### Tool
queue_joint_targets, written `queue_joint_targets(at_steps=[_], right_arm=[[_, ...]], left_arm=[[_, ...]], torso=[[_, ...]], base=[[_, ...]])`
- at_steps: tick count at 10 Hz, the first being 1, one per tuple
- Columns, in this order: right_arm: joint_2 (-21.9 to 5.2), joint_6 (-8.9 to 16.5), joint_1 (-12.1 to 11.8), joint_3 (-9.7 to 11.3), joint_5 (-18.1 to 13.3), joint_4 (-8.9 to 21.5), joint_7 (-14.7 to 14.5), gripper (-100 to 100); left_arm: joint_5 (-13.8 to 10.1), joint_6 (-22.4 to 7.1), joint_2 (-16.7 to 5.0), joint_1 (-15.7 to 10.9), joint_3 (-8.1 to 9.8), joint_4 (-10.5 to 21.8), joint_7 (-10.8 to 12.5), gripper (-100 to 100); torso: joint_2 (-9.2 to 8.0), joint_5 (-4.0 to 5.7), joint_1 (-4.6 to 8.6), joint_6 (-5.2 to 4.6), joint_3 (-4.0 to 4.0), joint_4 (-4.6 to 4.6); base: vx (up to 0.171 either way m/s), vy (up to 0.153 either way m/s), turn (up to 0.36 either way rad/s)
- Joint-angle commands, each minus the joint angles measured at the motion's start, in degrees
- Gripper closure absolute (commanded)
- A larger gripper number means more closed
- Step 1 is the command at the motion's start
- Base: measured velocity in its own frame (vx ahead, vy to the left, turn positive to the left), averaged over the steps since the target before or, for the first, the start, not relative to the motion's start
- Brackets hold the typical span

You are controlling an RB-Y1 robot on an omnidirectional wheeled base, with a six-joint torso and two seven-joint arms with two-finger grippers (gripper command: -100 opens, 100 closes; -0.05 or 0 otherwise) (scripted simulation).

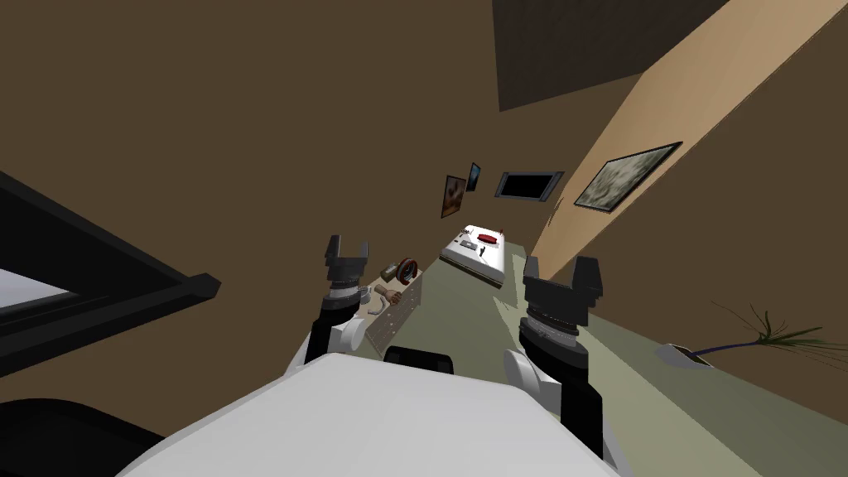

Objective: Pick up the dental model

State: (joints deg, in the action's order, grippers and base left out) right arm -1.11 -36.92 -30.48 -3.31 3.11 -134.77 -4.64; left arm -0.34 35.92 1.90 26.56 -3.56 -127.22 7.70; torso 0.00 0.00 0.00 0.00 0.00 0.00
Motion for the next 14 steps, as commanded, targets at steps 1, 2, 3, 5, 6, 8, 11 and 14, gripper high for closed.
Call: queue_joint_targets(at_steps=[1,2,3,5,6,8,11,14], right_arm=[[0.00,0.00,0.00,0.00,0.00,0.00,0.00,0],[0.00,0.00,0.00,0.00,0.00,0.00,0.00,0],[0.00,0.00,0.00,0.00,0.00,0.00,0.00,0],[0.00,0.00,0.00,0.00,0.00,0.00,0.00,0],[0.00,0.00,0.00,0.00,0.00,0.00,0.00,0],[0.01,0.00,0.00,0.01,0.00,0.00,0.00,0],[0.00,0.00,0.00,0.00,0.00,0.00,0.00,0],[0.01,0.00,0.00,0.00,0.00,0.00,0.00,0]], left_arm=[[-0.04,-1.25,-2.64,-0.15,0.36,1.11,0.28,-100],[-0.08,-2.09,-3.91,-0.26,0.59,1.85,0.45,-100],[-0.12,-3.12,-5.19,-0.40,0.87,2.78,0.65,-100],[-0.26,-5.74,-7.65,-0.77,1.57,5.16,1.09,-100],[-0.36,-7.31,-8.80,-1.02,1.98,6.58,1.33,-100],[-0.59,-10.39,-10.90,-1.69,2.90,9.86,1.77,-100],[-0.90,-14.24,-12.75,-2.64,3.94,13.68,2.14,-100],[-1.09,-17.36,-13.60,-3.23,4.49,15.77,2.27,-100]], torso=[[0.00,0.00,0.00,0.00,0.00,0.00],[0.00,0.01,0.08,0.01,0.00,0.00],[-0.02,0.03,0.16,0.00,0.01,0.00],[0.03,0.01,0.05,0.00,-0.02,0.01],[0.06,0.02,0.14,0.00,-0.03,0.01],[0.07,0.06,0.33,0.00,-0.04,0.02],[0.03,0.05,0.20,0.01,-0.02,0.01],[0.03,0.05,0.26,0.01,-0.02,0.01]], base=[[-0.001,-0.032,0.039],[-0.008,-0.054,0.064],[0.009,-0.012,-0.029],[0.010,-0.031,0.018],[0.013,-0.074,0.067],[0.010,-0.093,0.074],[0.001,-0.058,0.059],[0.003,-0.062,0.038]])
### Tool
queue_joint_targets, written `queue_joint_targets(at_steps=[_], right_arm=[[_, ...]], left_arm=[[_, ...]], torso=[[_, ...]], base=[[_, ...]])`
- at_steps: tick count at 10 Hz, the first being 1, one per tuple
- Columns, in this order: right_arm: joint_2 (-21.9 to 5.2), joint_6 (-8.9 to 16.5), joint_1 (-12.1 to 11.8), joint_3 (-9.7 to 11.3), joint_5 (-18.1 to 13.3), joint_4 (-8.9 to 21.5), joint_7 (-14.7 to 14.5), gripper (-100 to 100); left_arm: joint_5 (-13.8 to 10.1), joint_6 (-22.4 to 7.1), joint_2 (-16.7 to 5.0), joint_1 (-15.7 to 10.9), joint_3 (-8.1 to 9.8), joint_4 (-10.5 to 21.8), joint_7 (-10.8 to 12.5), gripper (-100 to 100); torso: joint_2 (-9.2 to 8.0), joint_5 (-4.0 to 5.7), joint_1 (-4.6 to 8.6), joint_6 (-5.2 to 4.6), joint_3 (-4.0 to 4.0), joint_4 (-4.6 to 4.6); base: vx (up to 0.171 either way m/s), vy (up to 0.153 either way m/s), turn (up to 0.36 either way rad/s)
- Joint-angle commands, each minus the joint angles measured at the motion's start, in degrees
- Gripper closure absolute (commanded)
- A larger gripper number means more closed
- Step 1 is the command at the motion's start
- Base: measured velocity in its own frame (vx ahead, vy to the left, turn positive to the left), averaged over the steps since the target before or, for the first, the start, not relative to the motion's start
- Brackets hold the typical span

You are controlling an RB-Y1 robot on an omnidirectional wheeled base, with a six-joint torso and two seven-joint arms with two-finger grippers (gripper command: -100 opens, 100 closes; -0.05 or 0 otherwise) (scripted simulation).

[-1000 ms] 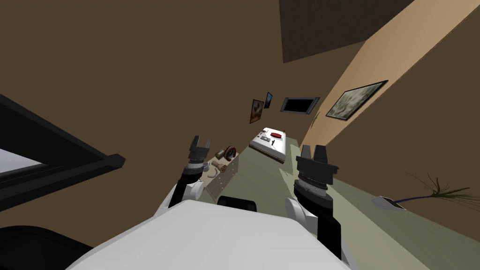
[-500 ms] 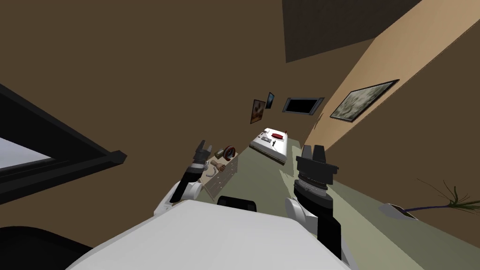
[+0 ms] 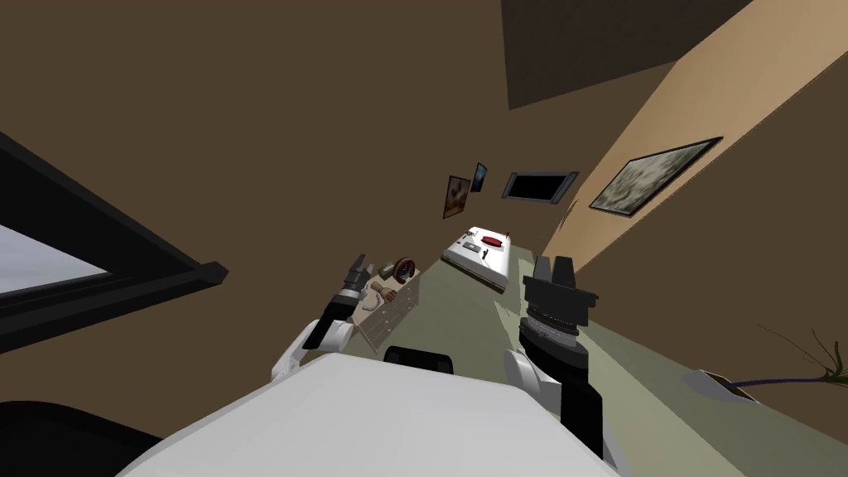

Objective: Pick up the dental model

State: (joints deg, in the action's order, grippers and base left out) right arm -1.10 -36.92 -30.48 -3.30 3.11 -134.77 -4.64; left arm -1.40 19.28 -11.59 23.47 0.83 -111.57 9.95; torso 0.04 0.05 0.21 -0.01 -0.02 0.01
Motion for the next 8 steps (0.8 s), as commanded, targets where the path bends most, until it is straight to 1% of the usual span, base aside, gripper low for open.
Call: queue_joint_targets(at_steps=[1,2,3,4,5,6,7,8], right_arm=[[0.00,0.00,0.00,0.00,0.00,0.00,0.00,0],[0.00,0.00,0.00,0.00,0.00,0.00,0.00,0],[0.00,0.00,0.00,0.00,0.00,0.00,0.00,0],[0.00,0.00,0.00,0.00,0.00,0.00,0.00,0],[0.00,0.00,0.00,0.00,0.00,0.00,0.00,0],[0.00,0.00,0.00,0.00,0.00,0.00,0.00,0],[0.00,0.00,0.00,0.00,0.00,0.00,0.00,0],[0.00,0.00,0.00,0.00,0.00,0.00,0.00,0]], left_arm=[[-0.24,-2.86,-0.92,-0.81,0.67,2.34,0.10,-100],[-0.24,-3.11,-0.92,-0.81,0.67,2.34,0.10,-100],[-0.47,-5.23,-1.68,-1.56,1.25,4.66,0.13,-100],[-0.47,-5.61,-1.68,-1.56,1.25,4.66,0.13,-100],[-0.74,-7.86,-2.41,-2.39,1.83,7.08,0.11,-100],[-0.74,-8.20,-2.41,-2.39,1.83,7.10,0.11,-100],[-1.03,-10.41,-3.11,-3.30,2.41,9.64,0.02,-100],[-1.03,-10.88,-3.11,-3.30,2.41,9.64,0.02,-100]], torso=[[0.00,0.00,0.00,0.00,0.00,0.00],[0.03,0.00,0.05,0.01,-0.02,0.01],[0.03,0.01,0.06,0.01,-0.02,0.01],[0.01,0.00,0.02,0.01,-0.01,0.01],[-0.02,-0.01,-0.04,0.01,0.01,0.00],[0.01,-0.02,-0.06,0.01,0.00,0.00],[0.00,-0.01,-0.04,0.01,0.00,0.00],[0.01,-0.02,-0.07,0.01,-0.01,0.01]], base=[[0.015,-0.068,0.016],[0.013,-0.071,0.026],[0.008,-0.060,0.038],[-0.002,-0.041,0.043],[0.006,-0.040,0.033],[0.005,-0.046,0.018],[0.007,-0.038,0.035],[0.001,-0.041,0.033]])
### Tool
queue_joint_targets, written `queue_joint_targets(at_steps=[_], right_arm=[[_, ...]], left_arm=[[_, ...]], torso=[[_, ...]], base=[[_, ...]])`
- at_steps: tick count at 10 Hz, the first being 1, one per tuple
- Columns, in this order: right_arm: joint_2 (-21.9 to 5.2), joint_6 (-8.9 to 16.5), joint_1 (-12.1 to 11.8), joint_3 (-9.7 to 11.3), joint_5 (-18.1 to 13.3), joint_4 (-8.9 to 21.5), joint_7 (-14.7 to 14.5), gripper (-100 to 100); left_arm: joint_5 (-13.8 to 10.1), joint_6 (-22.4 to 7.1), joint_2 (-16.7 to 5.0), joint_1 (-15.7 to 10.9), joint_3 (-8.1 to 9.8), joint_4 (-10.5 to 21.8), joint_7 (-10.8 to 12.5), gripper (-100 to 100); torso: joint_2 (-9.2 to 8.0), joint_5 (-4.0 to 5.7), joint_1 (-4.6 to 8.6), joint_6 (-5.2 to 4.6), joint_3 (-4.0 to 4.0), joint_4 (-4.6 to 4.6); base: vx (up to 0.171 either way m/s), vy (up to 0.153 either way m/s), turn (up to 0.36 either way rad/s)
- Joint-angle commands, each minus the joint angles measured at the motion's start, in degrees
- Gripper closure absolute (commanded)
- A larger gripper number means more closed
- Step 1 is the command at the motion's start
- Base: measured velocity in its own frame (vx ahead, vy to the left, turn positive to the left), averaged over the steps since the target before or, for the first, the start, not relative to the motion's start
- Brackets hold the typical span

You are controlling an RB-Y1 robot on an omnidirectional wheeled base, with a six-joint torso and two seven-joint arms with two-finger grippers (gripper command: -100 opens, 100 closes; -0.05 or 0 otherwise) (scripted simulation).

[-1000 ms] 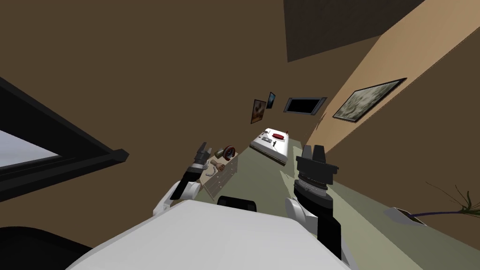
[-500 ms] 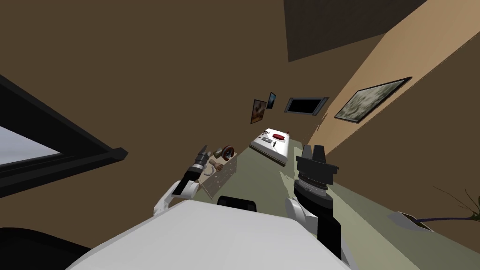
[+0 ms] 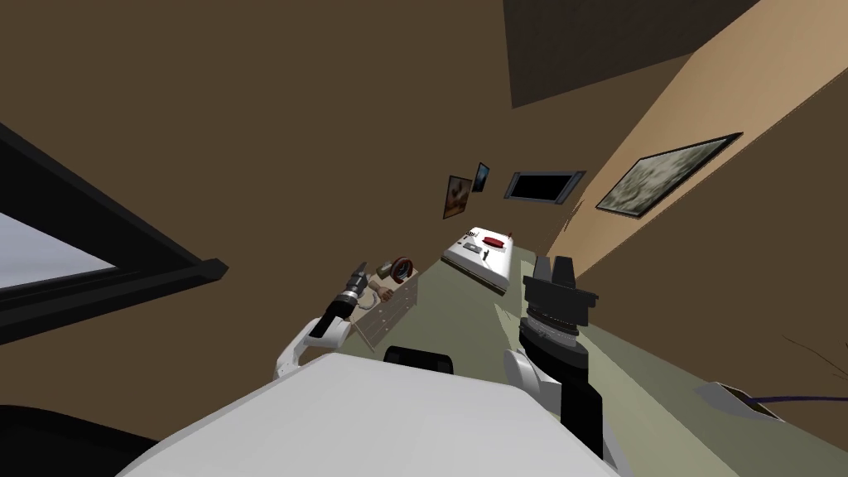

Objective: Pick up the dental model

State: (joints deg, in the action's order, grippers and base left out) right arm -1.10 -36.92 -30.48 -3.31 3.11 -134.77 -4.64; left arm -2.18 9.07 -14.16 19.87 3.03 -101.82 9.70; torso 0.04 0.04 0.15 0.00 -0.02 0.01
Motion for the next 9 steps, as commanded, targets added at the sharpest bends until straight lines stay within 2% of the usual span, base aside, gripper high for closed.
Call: queue_joint_targets(at_steps=[1,2,3,4,5,6,7,8,9], right_arm=[[0.00,0.00,0.00,0.00,0.00,0.00,0.00,0],[0.00,0.00,0.00,0.00,0.00,0.00,0.00,0],[0.00,0.00,0.00,0.00,0.00,0.00,0.00,0],[0.00,0.00,0.00,0.00,0.00,0.00,0.00,0],[0.00,0.00,0.00,0.00,0.00,0.00,0.00,0],[0.00,0.00,0.00,0.00,0.00,0.00,0.00,0],[0.00,0.00,0.00,0.00,0.00,0.00,0.00,0],[0.00,0.00,0.00,0.00,0.00,0.00,0.00,0],[0.00,0.00,0.00,0.00,0.00,0.00,0.00,0]], left_arm=[[-0.56,-2.86,-1.21,-0.70,0.78,2.53,0.11,-100],[-0.56,-3.42,-1.21,-0.70,0.78,2.53,0.11,-100],[-0.90,-5.20,-1.87,-1.77,1.35,5.26,-0.12,-100],[-0.90,-6.24,-1.87,-1.77,1.35,5.26,-0.12,-100],[-1.28,-8.16,-2.50,-2.92,1.90,7.42,-0.43,-100],[-1.28,-9.11,-2.50,-2.92,1.90,8.07,-0.43,-100],[-1.67,-11.01,-3.11,-4.14,2.45,10.61,-0.82,-100],[-1.67,-12.02,-3.11,-4.14,2.45,10.95,-0.82,-100],[-2.09,-14.05,-3.71,-5.44,2.98,13.22,-1.29,-100]], torso=[[0.00,0.00,0.00,0.00,0.00,0.00],[-0.02,0.00,0.00,0.01,0.01,0.00],[0.02,0.00,0.01,-0.01,-0.01,0.00],[0.00,0.01,0.03,0.01,0.00,0.00],[0.00,0.00,-0.01,-0.01,0.00,0.00],[0.03,0.00,0.00,0.00,-0.02,0.01],[0.06,0.01,0.04,-0.01,-0.03,0.01],[0.06,0.01,0.01,0.00,-0.03,0.01],[0.03,0.00,-0.05,0.00,-0.02,0.01]], base=[[-0.003,-0.047,0.042],[0.010,-0.043,0.008],[0.006,-0.049,0.026],[0.002,-0.037,0.034],[0.011,-0.042,0.025],[0.020,-0.054,0.003],[0.019,-0.045,0.019],[0.008,-0.026,0.016],[0.003,-0.019,0.033]])
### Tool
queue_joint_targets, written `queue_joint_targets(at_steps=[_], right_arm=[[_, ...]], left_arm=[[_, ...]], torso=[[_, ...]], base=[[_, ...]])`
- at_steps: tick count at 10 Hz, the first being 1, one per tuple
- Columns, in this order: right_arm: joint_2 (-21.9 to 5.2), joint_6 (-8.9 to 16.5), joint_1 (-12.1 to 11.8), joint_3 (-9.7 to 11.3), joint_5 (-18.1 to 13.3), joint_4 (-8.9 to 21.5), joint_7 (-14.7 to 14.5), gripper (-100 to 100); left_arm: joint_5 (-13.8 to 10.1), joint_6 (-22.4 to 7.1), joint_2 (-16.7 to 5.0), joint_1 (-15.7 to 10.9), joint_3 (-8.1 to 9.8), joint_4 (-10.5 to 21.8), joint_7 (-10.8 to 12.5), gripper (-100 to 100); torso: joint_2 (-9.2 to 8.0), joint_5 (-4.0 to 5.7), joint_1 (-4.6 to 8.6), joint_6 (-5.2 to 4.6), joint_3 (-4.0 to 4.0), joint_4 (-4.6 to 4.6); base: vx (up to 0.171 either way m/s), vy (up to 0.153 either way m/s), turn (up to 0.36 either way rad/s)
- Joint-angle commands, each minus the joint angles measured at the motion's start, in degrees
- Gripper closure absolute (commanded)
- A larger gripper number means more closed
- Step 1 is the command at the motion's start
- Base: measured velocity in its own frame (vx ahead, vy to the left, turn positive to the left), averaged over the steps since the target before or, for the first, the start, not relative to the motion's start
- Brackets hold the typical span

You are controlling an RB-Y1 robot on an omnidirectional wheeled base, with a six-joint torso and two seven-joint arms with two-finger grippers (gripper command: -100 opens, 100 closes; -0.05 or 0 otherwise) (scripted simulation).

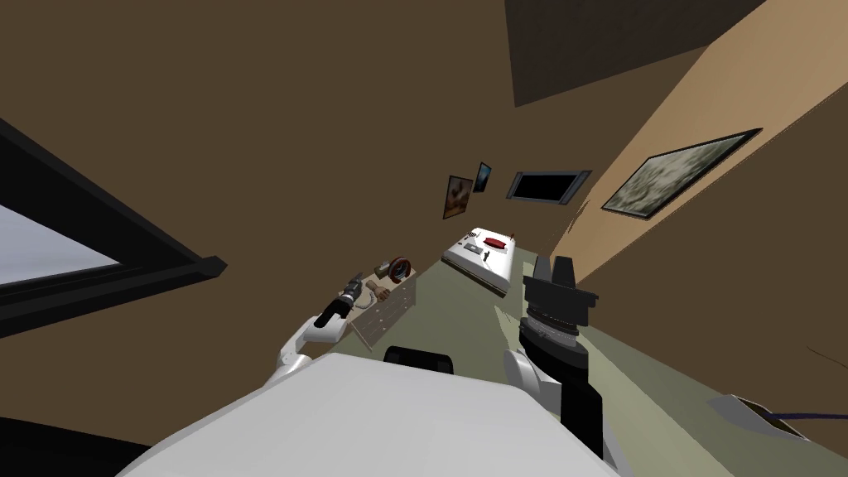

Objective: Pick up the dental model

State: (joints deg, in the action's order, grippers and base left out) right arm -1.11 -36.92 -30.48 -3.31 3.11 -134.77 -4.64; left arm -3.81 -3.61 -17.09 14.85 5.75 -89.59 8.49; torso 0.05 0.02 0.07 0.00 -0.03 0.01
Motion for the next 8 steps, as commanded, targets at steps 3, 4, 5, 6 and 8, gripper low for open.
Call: queue_joint_targets(at_steps=[3,4,5,6,8], right_arm=[[0.00,0.00,0.00,0.00,0.00,0.00,0.00,0],[0.00,0.00,0.00,0.00,0.00,0.00,0.00,0],[0.00,0.00,0.00,0.00,0.00,0.00,0.00,0],[0.00,0.00,0.00,0.00,0.00,0.00,0.00,0],[0.00,0.00,0.00,0.00,0.00,0.00,0.00,0]], left_arm=[[-0.90,-5.20,-1.36,-1.78,0.77,4.64,-0.63,-100],[-1.36,-6.64,-1.92,-3.21,1.27,7.43,-1.25,-100],[-1.36,-8.20,-1.92,-3.21,1.27,7.64,-1.25,-100],[-1.82,-10.28,-2.47,-4.70,1.74,9.57,-1.94,-100],[-2.30,-12.80,-3.00,-6.24,2.20,12.87,-2.70,-100]], torso=[[0.00,-0.01,-0.07,-0.01,0.00,0.00],[0.00,-0.01,-0.05,-0.01,0.00,0.00],[0.04,0.01,0.05,0.01,-0.02,0.01],[0.03,0.03,0.11,0.00,-0.02,0.01],[0.01,0.00,-0.04,0.00,0.00,0.00]], base=[[0.006,-0.009,-0.016],[0.020,-0.040,0.028],[0.015,-0.052,0.070],[0.012,-0.024,0.010],[0.007,-0.007,-0.022]])
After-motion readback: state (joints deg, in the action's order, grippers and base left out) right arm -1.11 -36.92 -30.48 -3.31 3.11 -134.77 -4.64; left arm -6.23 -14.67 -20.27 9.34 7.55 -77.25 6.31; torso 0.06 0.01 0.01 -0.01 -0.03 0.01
